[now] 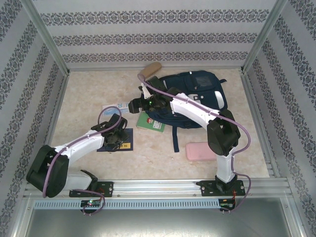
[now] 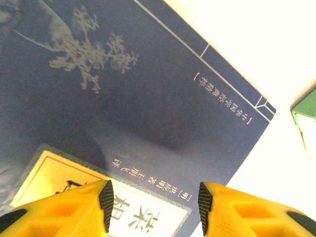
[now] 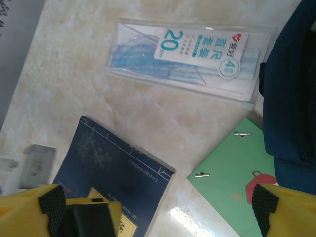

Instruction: Pack the student bag

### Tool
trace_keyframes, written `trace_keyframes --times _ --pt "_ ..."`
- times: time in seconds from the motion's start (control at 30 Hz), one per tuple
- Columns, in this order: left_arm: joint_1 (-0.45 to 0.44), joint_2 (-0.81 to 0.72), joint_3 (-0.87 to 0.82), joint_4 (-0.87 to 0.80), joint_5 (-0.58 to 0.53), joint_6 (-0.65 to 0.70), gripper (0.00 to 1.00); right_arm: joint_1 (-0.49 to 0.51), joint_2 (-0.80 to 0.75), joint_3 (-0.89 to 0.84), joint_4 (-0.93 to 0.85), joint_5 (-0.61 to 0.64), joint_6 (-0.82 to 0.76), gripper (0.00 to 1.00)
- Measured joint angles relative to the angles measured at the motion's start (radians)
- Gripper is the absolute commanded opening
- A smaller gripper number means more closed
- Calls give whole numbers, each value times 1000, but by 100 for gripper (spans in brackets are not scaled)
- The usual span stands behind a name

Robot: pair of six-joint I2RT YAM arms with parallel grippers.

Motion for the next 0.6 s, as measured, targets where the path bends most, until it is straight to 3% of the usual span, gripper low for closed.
trace_keyframes --times 0.2,0.33,0.37,0.43,0.5,0.6 --pt "0 -138 8 -122 -58 -50 49 9 11 0 -2 -12 -15 98" --pt "0 -175 -50 -143 -70 -101 42 34 82 49 -5 -49 -55 73" --pt "0 -175 -72 -143 -71 -110 38 44 111 69 -7 -61 -61 64" --pt "0 -173 -109 -144 -70 -127 29 64 164 103 -11 -80 -80 55" --pt "4 -167 -135 -143 -70 -134 20 85 216 133 -20 -98 -93 53" --pt "11 -140 -145 -135 -68 -138 18 110 280 171 -36 -108 -113 52"
